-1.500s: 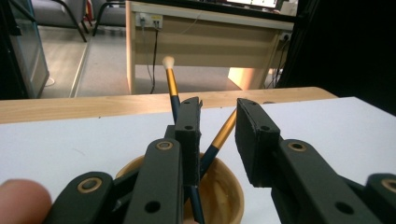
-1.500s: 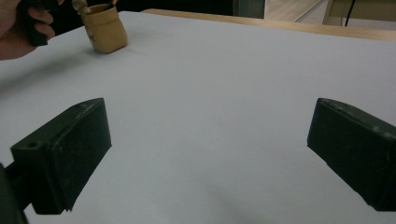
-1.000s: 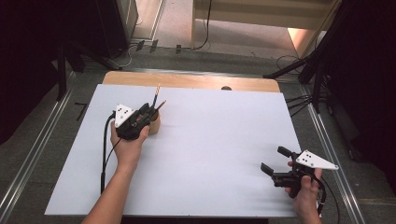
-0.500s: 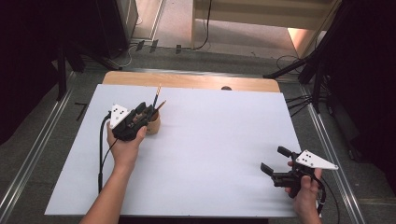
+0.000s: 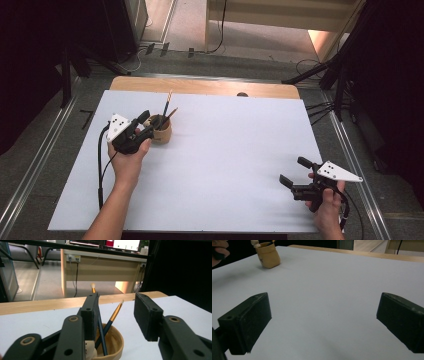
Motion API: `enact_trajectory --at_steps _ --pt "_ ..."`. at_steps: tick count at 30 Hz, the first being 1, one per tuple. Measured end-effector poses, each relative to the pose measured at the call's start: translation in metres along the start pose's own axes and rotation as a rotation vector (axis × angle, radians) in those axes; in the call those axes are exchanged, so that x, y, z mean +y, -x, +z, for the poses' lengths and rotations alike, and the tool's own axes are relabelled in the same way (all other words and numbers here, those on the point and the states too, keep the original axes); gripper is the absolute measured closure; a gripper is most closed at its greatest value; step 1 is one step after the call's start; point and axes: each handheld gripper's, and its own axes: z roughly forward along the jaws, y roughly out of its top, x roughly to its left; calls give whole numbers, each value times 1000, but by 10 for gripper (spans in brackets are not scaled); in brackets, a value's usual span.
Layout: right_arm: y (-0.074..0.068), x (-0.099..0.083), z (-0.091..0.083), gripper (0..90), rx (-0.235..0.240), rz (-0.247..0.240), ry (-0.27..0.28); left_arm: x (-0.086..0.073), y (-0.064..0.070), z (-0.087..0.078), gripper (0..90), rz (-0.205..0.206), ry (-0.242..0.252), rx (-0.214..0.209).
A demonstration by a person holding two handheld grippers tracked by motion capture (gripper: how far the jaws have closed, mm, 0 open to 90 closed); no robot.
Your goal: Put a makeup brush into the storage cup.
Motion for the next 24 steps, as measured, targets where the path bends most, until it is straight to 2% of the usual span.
enact_trajectory --at_steps 4,7,13,18,24 --pt "0 0 0 0 -1 0 0 2 -1 -9 488 5 14 0" --pt "0 0 1 0 4 -4 0 2 -3 -15 473 8 16 -7" --pt "0 1 2 0 3 -5 1 2 -6 -25 395 -6 11 -15" --pt "-1 1 3 0 5 -9 -2 -1 -9 -33 315 -5 9 -5" --pt "-1 0 3 0 5 -11 -3 -5 -12 -40 185 -7 1 -24"
